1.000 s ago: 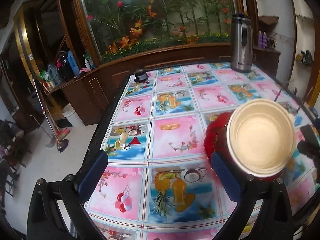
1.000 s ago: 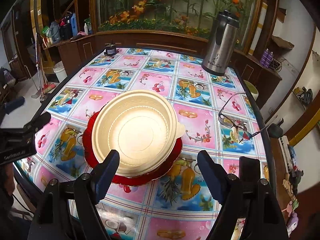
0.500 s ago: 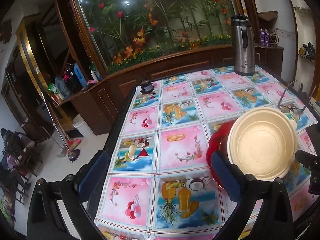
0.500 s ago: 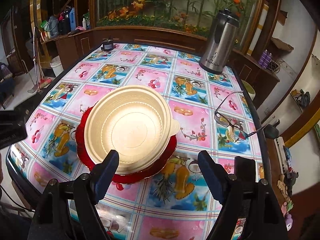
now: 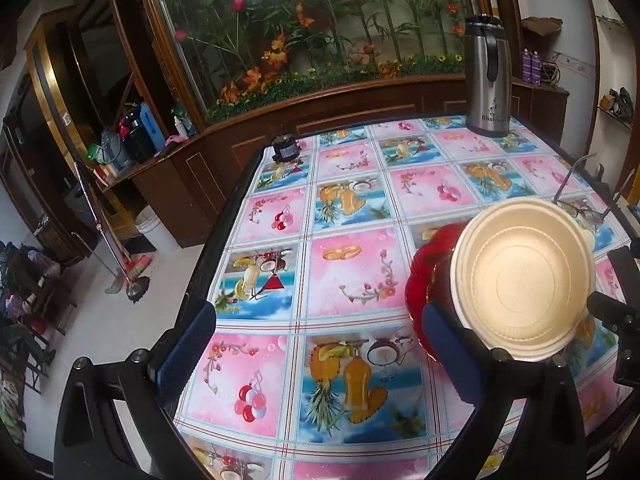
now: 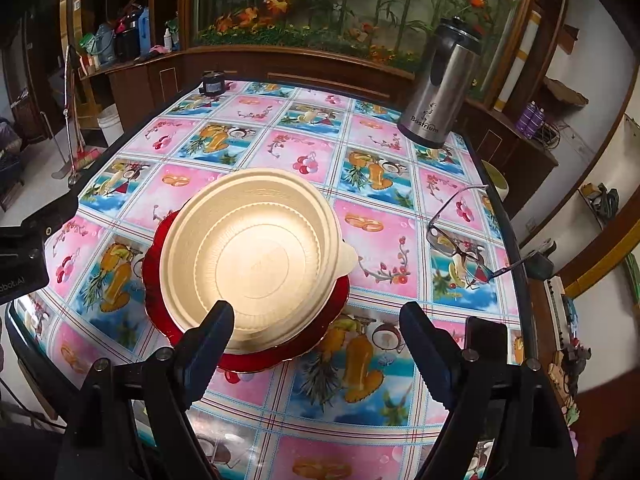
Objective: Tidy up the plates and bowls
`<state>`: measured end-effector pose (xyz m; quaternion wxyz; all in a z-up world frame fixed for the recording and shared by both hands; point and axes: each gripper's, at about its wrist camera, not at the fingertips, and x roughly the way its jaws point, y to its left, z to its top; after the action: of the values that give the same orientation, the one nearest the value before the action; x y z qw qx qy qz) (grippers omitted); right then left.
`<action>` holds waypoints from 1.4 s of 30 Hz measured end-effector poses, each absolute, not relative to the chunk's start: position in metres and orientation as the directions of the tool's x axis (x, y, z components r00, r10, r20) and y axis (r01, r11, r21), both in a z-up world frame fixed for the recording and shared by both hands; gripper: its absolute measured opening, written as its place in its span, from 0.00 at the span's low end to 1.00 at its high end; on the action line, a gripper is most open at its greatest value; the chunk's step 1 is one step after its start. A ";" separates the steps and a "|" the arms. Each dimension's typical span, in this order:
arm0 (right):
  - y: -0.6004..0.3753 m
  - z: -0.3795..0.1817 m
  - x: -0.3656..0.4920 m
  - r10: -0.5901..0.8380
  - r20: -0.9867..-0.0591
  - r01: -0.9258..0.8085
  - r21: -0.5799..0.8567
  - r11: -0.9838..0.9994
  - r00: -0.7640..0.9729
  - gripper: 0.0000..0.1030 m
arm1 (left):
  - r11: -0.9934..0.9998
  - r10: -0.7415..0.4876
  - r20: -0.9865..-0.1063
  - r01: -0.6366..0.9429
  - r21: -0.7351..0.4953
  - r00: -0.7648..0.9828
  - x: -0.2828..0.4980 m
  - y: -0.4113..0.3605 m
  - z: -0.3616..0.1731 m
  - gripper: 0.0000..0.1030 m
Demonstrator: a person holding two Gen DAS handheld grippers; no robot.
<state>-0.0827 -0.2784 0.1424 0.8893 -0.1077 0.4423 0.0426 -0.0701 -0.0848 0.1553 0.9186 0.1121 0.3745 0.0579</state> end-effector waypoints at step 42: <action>-0.291 0.138 -0.075 -0.014 -0.807 -0.131 -0.113 0.985 0.591 0.85 | 0.977 0.164 -0.724 -0.008 0.214 0.670 -0.055 -0.079 0.140 1.00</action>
<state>-0.0749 -0.2908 0.1379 0.8882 -0.0805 0.4511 0.0331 -0.0552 -0.0790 0.1402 0.9086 0.0967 0.4035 0.0474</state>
